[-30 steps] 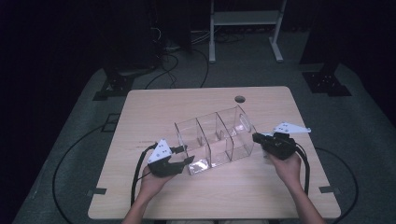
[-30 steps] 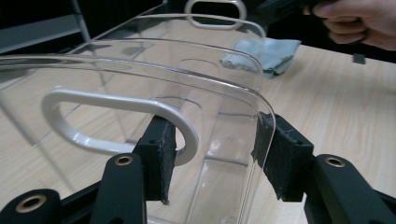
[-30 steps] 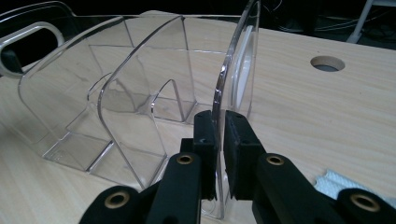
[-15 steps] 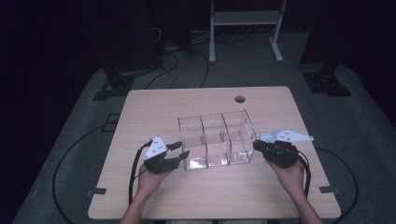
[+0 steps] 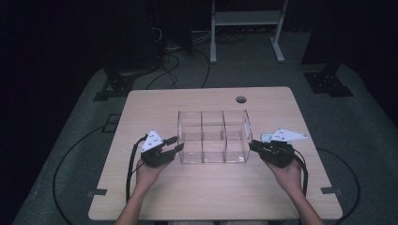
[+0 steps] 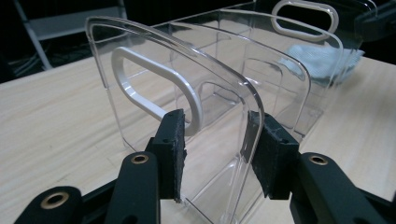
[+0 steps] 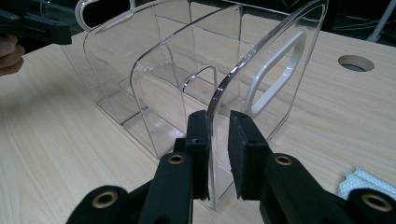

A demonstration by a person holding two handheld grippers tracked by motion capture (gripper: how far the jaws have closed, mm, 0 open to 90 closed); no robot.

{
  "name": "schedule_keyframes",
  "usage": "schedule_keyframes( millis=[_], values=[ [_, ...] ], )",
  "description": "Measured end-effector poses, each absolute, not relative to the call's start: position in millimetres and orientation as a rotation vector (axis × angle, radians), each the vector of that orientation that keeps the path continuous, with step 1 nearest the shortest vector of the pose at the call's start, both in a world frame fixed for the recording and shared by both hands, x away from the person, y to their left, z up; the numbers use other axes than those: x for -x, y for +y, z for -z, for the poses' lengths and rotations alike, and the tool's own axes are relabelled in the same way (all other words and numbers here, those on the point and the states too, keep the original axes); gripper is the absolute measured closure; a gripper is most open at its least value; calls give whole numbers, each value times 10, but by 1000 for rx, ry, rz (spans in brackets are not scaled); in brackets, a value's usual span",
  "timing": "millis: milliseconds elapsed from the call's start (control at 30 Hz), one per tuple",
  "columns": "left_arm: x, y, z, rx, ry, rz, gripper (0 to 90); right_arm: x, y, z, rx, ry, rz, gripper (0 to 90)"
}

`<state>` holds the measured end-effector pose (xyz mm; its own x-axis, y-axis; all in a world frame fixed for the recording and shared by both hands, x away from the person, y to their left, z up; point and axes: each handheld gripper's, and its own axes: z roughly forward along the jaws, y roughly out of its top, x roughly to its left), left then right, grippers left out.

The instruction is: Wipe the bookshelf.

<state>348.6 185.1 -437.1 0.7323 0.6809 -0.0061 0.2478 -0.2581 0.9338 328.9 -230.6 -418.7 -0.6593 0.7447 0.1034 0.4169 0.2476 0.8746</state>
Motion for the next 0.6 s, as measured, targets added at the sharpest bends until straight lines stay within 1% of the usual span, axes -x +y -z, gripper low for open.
schedule_keyframes(
  millis=[167,333,600],
  values=[
    [-3560,1886,4394,-1798,758,-487,571,-3354,-2268,4183,-1071,2198,-1375,781],
    [-3660,1886,4374,-1809,772,-494,568,-3422,-2243,4184,-1075,2191,-1373,779],
    [-3717,1884,4392,-1793,779,-498,561,-3517,-2249,4181,-1090,2189,-1376,781]
  ],
)
